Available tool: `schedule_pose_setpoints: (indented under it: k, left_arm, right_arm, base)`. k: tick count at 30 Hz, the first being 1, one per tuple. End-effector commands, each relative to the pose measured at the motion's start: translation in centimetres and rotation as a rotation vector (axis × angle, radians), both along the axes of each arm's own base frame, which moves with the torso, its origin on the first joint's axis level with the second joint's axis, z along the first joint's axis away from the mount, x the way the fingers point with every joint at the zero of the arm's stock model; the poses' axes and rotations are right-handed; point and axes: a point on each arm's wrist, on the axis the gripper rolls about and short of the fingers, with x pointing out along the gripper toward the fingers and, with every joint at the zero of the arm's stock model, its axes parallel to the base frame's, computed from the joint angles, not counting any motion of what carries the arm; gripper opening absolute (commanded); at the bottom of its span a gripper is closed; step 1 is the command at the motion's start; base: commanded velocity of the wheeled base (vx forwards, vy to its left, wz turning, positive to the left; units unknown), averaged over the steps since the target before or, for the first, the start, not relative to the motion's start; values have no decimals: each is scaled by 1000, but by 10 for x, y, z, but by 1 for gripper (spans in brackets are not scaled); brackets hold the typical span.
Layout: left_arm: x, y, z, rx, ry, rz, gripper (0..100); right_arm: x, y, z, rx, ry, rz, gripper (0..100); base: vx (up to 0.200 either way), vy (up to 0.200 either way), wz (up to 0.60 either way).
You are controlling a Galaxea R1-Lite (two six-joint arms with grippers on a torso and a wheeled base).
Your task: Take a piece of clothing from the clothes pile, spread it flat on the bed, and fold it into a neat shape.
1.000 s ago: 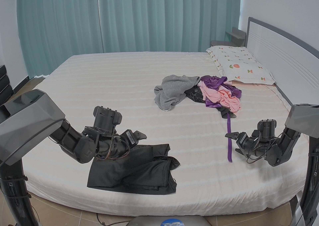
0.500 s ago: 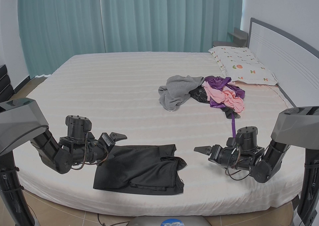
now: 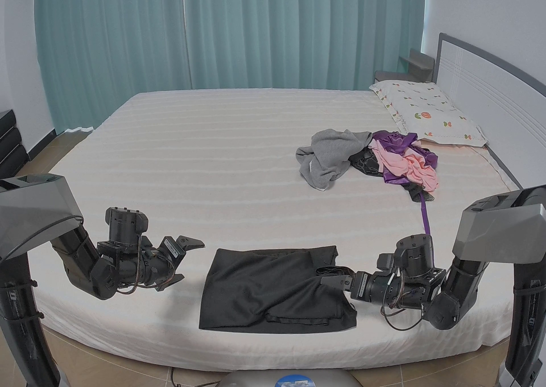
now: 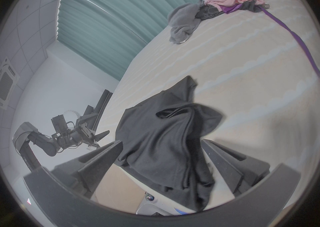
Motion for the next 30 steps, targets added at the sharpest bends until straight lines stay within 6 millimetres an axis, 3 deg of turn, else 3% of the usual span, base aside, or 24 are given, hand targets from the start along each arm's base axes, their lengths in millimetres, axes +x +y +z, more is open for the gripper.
schedule_pose_setpoints:
  k: [1,7,19,30]
  left_arm:
    - [0,0,-3,2,8,1,100]
    - [1,0,-3,2,6,-1,100]
    - [0,0,-4,4,10,-3,100]
    - [0,0,-5,13,9,-11,100]
  right_arm:
    - [-12,-3,5,-5,-4,12,100]
    - [-28,-12,-4,-60,-8,43,100]
    - [-34,-27,-6,-100,-1,30,100]
    - [-41,-21,-11,-99,2,63,100]
  base:
    - [0,0,0]
    - [0,0,0]
    - [0,0,0]
    - [0,0,0]
